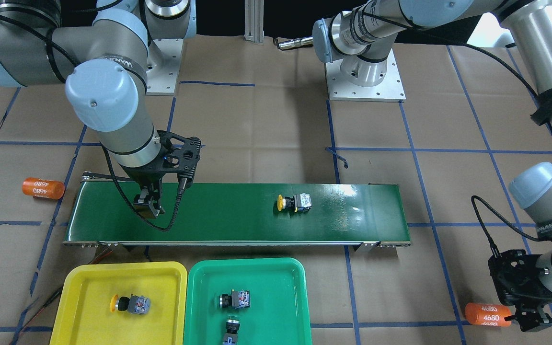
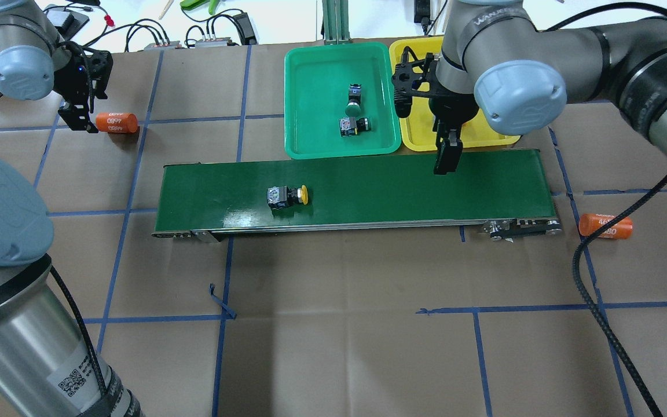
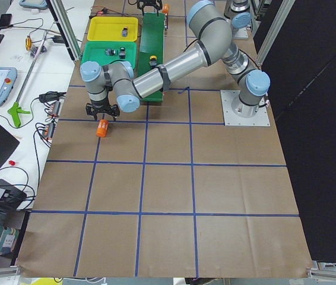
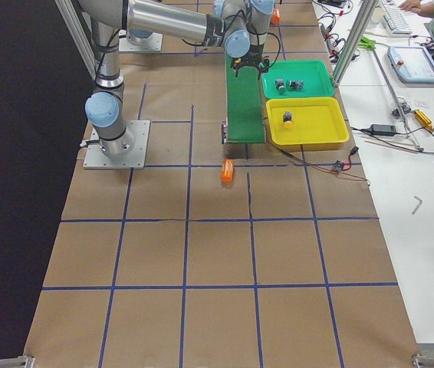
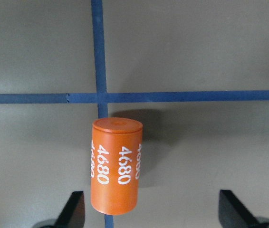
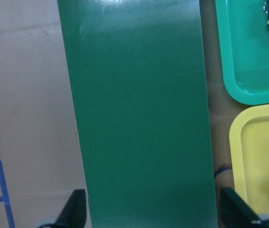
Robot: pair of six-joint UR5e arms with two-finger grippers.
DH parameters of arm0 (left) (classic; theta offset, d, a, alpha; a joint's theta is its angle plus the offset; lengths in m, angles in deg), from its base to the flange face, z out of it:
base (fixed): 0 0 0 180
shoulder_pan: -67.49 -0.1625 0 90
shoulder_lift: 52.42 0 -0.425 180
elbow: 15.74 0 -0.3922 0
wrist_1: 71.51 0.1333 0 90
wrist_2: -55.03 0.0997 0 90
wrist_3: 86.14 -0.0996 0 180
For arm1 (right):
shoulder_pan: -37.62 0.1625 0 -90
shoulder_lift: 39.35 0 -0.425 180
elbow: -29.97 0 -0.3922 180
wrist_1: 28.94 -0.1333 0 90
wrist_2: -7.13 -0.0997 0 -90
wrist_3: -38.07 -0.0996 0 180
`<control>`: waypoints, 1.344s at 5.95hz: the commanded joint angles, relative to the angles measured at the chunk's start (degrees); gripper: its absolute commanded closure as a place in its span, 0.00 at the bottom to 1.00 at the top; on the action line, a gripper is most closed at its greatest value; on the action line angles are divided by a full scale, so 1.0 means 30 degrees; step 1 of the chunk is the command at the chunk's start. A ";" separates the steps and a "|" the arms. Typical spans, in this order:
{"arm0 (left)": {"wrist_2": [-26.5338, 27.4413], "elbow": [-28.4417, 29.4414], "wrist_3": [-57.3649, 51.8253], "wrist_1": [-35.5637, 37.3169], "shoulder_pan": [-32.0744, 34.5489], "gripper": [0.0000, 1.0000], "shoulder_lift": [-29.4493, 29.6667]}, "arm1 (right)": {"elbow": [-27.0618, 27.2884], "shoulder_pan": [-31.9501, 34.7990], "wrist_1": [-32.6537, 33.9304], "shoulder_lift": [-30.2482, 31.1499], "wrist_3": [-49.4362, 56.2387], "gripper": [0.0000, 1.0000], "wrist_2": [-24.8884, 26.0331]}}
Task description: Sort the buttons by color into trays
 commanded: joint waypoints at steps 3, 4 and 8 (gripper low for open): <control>-0.0256 0.0016 -0.0237 0.1695 -0.0026 0.03 0.1372 | 0.0782 0.0435 0.2025 -0.0509 -0.0472 0.00 0.0007; -0.0256 0.0016 -0.0237 0.1813 -0.0026 0.05 0.1605 | 0.0782 0.0435 0.2025 -0.0538 -0.0472 0.00 -0.0022; -0.0257 -0.0390 -0.0063 0.1498 0.0468 0.91 0.0387 | 0.0811 0.1895 0.2257 -0.0568 -0.2225 0.00 -0.0022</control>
